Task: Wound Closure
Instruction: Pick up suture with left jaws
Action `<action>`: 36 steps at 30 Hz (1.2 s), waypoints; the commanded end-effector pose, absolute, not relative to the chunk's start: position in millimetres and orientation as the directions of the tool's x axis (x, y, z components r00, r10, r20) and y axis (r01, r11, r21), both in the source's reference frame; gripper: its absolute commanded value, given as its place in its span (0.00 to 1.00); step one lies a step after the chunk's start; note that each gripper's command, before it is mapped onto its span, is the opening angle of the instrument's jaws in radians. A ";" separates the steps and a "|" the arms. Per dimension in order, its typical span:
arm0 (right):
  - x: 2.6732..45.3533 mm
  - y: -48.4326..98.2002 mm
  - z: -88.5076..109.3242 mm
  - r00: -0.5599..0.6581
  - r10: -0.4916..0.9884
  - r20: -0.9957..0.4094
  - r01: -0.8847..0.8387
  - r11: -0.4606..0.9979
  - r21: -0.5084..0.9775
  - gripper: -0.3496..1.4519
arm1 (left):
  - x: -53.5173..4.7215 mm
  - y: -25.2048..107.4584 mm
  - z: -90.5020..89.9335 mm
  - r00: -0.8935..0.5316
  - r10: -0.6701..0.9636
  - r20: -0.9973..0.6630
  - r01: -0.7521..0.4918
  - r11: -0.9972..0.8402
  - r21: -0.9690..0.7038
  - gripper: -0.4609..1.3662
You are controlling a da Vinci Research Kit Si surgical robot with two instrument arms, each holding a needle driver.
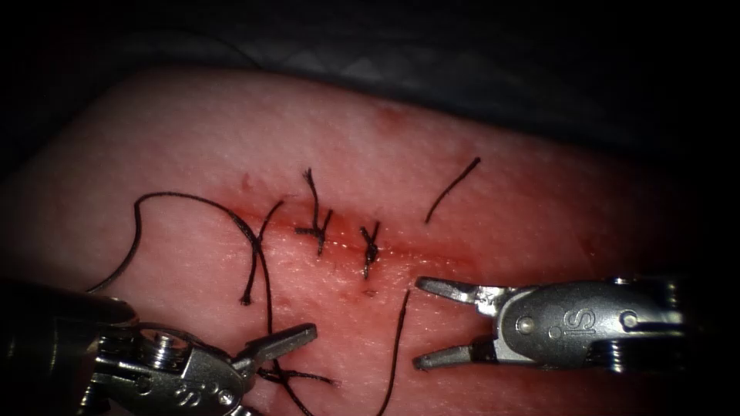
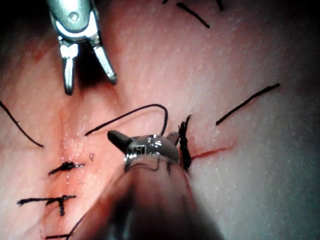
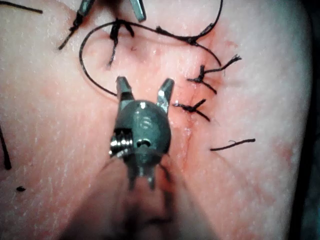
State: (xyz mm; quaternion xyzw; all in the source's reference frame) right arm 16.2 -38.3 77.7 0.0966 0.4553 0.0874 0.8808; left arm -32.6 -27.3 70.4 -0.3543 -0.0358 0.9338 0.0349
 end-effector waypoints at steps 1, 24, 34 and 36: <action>16.2 -38.3 77.8 0.570 0.242 -0.785 -0.064 0.966 0.251 0.69 | -32.8 -27.6 70.7 -0.754 0.079 -0.652 -0.029 -0.996 -0.087 0.60; 16.4 -38.4 77.9 0.571 0.242 -0.785 -0.066 0.966 0.250 0.69 | -33.4 -27.7 72.9 -0.758 -0.002 -0.653 0.037 -0.999 -0.040 0.06; 15.8 -37.9 77.4 0.570 0.246 -0.784 -0.065 0.965 0.255 0.69 | -34.3 -24.4 73.3 -0.759 0.000 -0.651 0.038 -0.998 -0.044 0.06; 15.4 -37.5 76.8 0.569 0.251 -0.783 -0.065 0.963 0.261 0.69 | -35.0 -23.1 73.2 -0.761 0.004 -0.649 0.035 -0.998 -0.048 0.06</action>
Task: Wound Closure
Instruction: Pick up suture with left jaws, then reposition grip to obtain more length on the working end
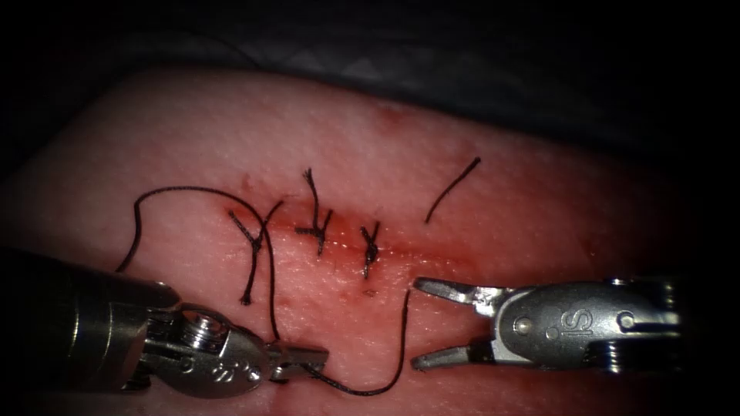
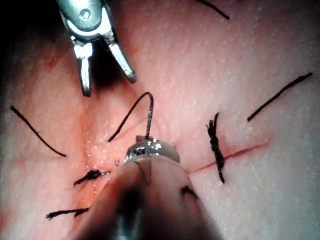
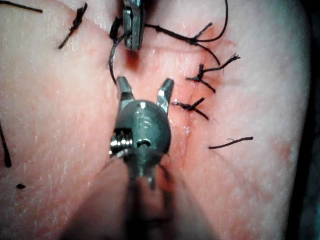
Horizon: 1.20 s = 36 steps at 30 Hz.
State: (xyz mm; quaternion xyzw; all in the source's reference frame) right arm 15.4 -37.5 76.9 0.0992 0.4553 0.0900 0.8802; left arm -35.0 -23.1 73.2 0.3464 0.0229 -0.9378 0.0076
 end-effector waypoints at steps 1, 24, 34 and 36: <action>15.2 -37.3 76.6 0.568 0.253 -0.783 -0.065 0.962 0.264 0.69 | -35.3 -22.6 73.2 -0.761 0.003 -0.649 0.037 -0.998 -0.048 0.06; 13.4 -34.7 72.4 0.665 0.524 -0.533 -0.304 0.841 0.448 0.69 | -39.4 -15.9 72.8 -0.797 0.056 -0.601 -0.030 -0.998 -0.053 0.06; 14.7 -34.4 73.6 0.690 0.570 -0.446 -0.397 0.814 0.425 0.64 | -40.3 -16.1 72.5 -0.800 0.068 -0.596 -0.036 -0.997 -0.065 0.06; 14.8 -34.4 73.9 0.686 0.577 -0.444 -0.409 0.810 0.421 0.61 | -40.4 -16.1 72.5 -0.800 0.069 -0.596 -0.037 -0.997 -0.065 0.06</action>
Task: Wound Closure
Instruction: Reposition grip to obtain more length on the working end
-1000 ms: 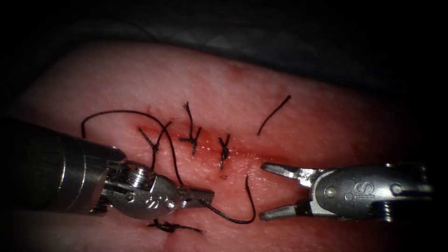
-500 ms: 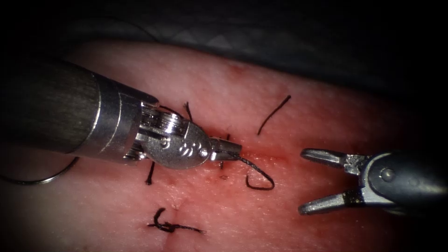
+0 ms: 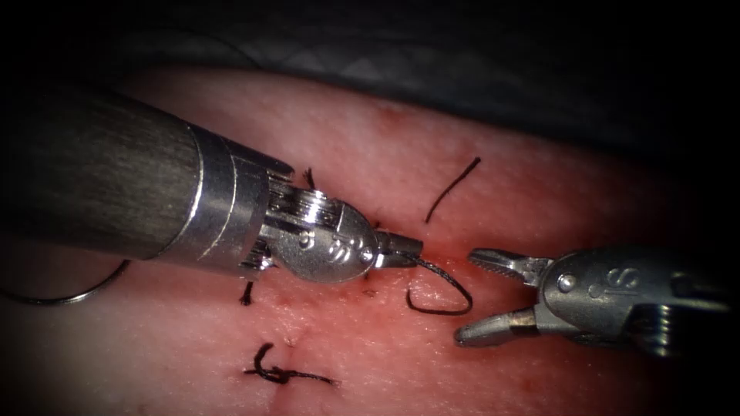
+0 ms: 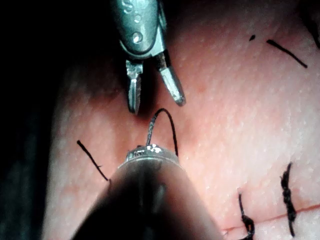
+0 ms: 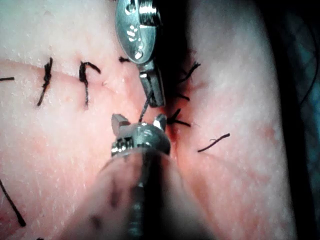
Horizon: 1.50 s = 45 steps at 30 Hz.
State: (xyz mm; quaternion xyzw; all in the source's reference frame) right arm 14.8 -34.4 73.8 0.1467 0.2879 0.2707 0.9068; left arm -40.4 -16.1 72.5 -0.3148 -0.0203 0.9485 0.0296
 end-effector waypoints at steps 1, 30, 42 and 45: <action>14.9 -34.5 74.1 0.684 0.580 -0.443 -0.415 0.809 0.417 0.60 | -40.5 -16.1 72.4 -0.800 0.070 -0.596 -0.038 -0.997 -0.066 0.06; 13.7 -33.7 76.2 0.690 0.567 -0.450 -0.403 0.817 0.412 0.00 | -40.8 -16.4 71.6 -0.786 0.193 -0.587 -0.136 -0.981 -0.140 0.86; 13.1 -33.6 76.1 0.703 0.531 -0.473 -0.365 0.840 0.401 0.00 | -35.6 -15.3 73.6 -0.756 0.210 -0.620 -0.152 -0.978 -0.145 0.70; 13.0 -33.6 76.1 0.701 0.531 -0.476 -0.365 0.840 0.402 0.00 | -34.1 -15.0 74.5 -0.755 0.223 -0.617 -0.169 -0.975 -0.146 0.63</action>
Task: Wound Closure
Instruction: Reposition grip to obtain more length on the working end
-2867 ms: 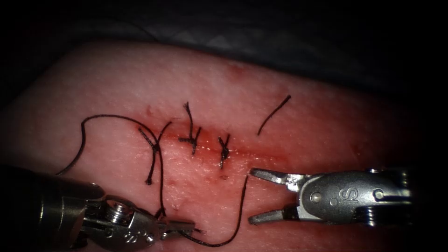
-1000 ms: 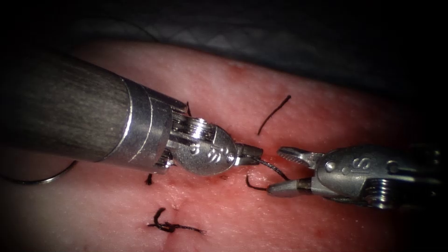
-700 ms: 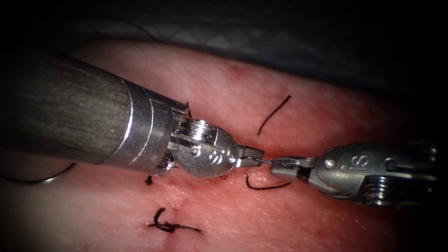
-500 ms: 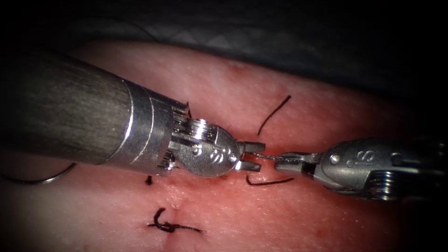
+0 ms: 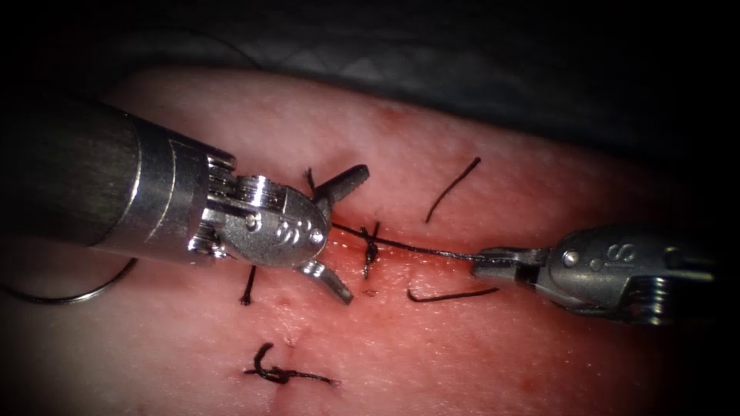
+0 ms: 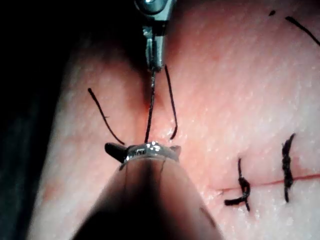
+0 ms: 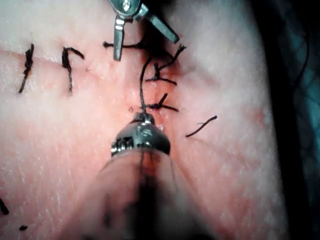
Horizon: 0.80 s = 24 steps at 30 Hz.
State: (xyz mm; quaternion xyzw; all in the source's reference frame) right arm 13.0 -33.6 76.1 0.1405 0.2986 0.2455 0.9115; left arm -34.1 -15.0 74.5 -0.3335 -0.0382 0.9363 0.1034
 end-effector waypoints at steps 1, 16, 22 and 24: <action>13.0 -33.6 76.1 0.702 0.527 -0.480 -0.358 0.843 0.402 0.00 | -33.5 -14.9 74.9 -0.754 0.229 -0.615 -0.175 -0.973 -0.147 0.61; 13.0 -33.5 75.5 0.700 0.521 -0.488 -0.350 0.846 0.401 0.00 | -31.2 -15.4 78.9 -0.743 0.275 -0.611 -0.225 -0.961 -0.159 0.44; 13.0 -33.6 75.5 0.698 0.522 -0.491 -0.350 0.846 0.402 0.00 | -31.2 -16.1 80.5 -0.742 0.277 -0.610 -0.221 -0.961 -0.167 0.53; 13.0 -33.6 75.5 0.698 0.522 -0.491 -0.350 0.846 0.402 0.00 | -31.2 -16.2 80.8 -0.742 0.276 -0.611 -0.220 -0.961 -0.167 0.53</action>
